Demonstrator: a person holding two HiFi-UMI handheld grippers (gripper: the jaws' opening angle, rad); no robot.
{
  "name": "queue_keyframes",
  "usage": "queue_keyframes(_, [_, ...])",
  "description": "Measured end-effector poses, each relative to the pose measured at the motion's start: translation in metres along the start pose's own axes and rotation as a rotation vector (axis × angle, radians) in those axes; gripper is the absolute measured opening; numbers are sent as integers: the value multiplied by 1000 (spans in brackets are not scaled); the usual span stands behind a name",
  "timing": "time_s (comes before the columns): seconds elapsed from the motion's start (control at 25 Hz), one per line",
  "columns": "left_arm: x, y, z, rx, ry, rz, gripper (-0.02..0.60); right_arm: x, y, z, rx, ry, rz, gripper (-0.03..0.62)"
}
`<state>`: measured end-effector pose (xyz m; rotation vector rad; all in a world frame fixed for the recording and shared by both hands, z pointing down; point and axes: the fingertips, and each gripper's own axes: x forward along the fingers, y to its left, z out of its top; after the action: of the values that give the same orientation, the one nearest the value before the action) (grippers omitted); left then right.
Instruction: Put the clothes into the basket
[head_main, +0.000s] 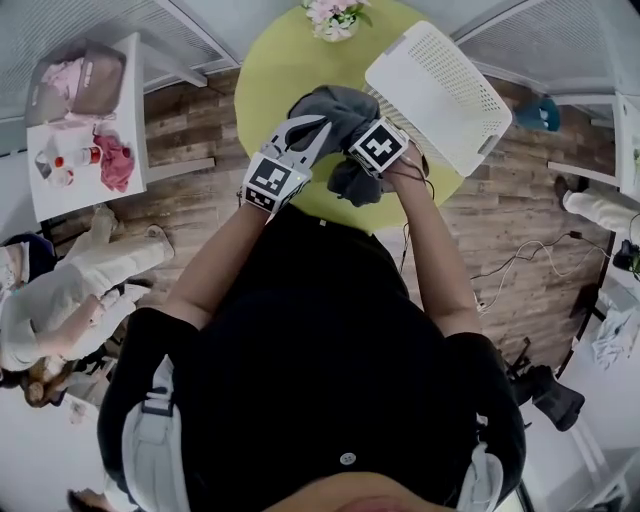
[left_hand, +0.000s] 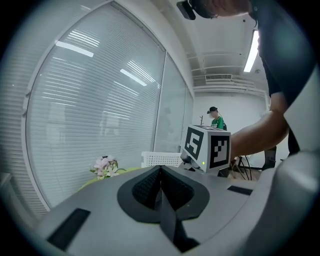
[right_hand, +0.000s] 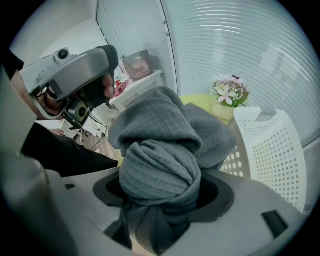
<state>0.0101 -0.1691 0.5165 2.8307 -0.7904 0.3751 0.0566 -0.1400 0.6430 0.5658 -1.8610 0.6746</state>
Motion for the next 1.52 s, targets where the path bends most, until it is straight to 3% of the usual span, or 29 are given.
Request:
queue_keyframes(0.4, [16,-36,50,67,-35,-47,11,-70,-5,-15,-20,-16,-3,351])
queue_keyframes(0.72, [30,-53,83,102,-45,-79,11,-115,-19,-20,-54,5,-57,351])
queue_keyframes(1.28, [81,-63,145,161,-124,-139,11,-193,-104,-21,-87,-5,-255,351])
queue_keyframes(1.52, [109,-58,152,169,-125,-150,11,-220,-156,-27,-110,32,-370,351])
